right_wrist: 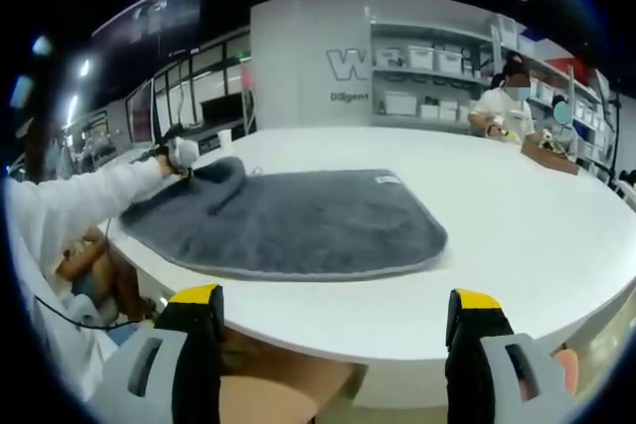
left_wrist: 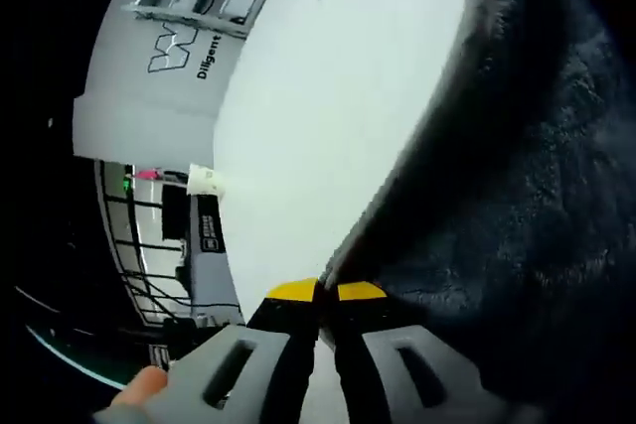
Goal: Open the folded towel by lifting each exposed corner and separating the folded layers until the towel lies flat within the target outline without major curled edges
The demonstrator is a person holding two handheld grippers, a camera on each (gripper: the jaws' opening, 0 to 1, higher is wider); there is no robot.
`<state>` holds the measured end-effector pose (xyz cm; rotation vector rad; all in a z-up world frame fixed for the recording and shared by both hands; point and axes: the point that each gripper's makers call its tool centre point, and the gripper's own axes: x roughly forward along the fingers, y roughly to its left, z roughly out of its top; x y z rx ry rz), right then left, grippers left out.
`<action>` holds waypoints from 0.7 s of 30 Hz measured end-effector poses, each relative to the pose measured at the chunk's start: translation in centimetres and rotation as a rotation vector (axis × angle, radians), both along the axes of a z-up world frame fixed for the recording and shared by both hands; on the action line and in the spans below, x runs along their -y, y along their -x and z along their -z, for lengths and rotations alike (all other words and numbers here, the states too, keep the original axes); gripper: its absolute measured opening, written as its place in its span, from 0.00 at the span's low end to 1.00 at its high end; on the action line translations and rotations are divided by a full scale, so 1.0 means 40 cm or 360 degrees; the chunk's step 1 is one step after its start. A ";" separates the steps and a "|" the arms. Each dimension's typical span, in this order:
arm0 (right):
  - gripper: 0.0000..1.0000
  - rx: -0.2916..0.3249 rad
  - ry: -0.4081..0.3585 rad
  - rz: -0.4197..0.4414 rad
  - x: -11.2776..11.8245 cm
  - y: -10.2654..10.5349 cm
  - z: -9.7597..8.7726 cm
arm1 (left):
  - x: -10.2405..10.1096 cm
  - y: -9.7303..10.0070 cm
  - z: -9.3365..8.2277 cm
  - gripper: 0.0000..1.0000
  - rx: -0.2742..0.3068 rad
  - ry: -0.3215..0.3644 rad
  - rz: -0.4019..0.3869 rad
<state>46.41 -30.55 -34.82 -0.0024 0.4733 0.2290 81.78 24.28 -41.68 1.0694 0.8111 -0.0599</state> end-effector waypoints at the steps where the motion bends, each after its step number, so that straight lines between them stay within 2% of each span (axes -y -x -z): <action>1: 0.93 0.0001 0.0001 -0.0001 -0.001 0.000 -0.001 | -0.002 -0.004 -0.003 0.04 0.0025 0.0075 -0.0029; 2: 0.93 0.0003 0.0002 -0.0002 -0.001 0.001 -0.002 | -0.005 -0.006 -0.009 0.05 0.0055 0.0143 -0.0054; 4: 0.93 0.0010 0.0002 -0.0001 -0.001 0.001 -0.005 | -0.016 -0.006 -0.030 0.16 0.0164 0.0271 -0.0142; 5: 0.93 0.0012 0.0001 0.0000 -0.001 0.002 -0.006 | -0.021 -0.009 -0.045 0.22 0.0225 0.0326 -0.0147; 6: 0.93 0.0013 0.0002 0.0001 -0.001 0.002 -0.007 | -0.028 -0.007 -0.052 0.26 0.0243 0.0343 -0.0157; 10: 0.93 0.0017 0.0004 0.0003 -0.001 0.003 -0.009 | -0.055 0.001 -0.082 0.34 0.0289 0.0372 -0.0179; 12: 0.93 0.0018 0.0005 0.0003 -0.001 0.003 -0.010 | -0.048 0.011 -0.091 0.37 0.0315 0.0495 -0.0178; 14: 0.93 0.0018 0.0007 0.0002 -0.003 0.003 -0.010 | -0.042 0.029 -0.096 0.42 0.0300 0.0625 -0.0201; 17: 0.93 0.0017 0.0013 -0.0005 -0.009 0.002 -0.010 | -0.010 0.057 -0.131 0.49 0.0360 0.0850 -0.0145; 19: 0.93 0.0016 0.0017 -0.0009 -0.012 0.001 -0.010 | 0.005 0.075 -0.158 0.49 0.0413 0.0968 -0.0116; 20: 0.93 0.0016 0.0018 -0.0009 -0.013 0.001 -0.009 | 0.007 0.079 -0.162 0.50 0.0423 0.0987 -0.0115; 21: 0.93 0.0013 0.0023 -0.0014 -0.017 0.001 -0.008 | 0.017 0.095 -0.176 0.52 0.0448 0.1063 -0.0107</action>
